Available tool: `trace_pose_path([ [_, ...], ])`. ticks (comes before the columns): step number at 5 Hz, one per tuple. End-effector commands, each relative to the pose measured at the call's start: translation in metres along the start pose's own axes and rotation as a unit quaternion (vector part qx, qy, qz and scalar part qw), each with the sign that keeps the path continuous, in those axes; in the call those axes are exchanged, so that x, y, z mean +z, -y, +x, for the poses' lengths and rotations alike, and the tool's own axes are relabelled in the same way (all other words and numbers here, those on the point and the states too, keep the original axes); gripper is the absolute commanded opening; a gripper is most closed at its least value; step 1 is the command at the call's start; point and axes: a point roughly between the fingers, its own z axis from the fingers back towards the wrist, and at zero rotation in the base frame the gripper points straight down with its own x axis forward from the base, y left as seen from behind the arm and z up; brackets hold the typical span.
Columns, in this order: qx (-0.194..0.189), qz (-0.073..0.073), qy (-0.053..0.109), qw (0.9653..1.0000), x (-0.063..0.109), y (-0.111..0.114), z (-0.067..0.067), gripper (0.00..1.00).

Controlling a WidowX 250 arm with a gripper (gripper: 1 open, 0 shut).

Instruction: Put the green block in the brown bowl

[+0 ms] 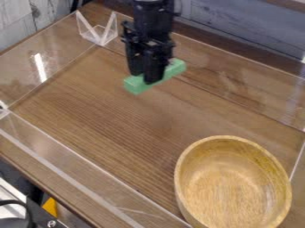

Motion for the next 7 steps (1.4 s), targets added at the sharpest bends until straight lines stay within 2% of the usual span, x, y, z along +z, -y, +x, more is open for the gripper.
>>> trace_pose_path([
  [1, -0.010, 0.003, 0.014, 0.9998, 0.004, 0.042, -0.006, 0.00],
  [2, -0.048, 0.002, 0.007, 0.9988, -0.004, 0.095, -0.009, 0.00],
  [3, -0.104, 0.007, -0.001, 0.9945, -0.019, 0.148, -0.012, 0.00],
  [4, -0.150, 0.010, 0.006, 0.9887, -0.018, 0.173, -0.024, 0.00],
  [5, -0.167, 0.010, 0.010, 0.9858, -0.022, 0.168, -0.029, 0.00],
  [7, -0.168, 0.006, 0.016, 0.9856, -0.017, 0.161, -0.032, 0.00],
])
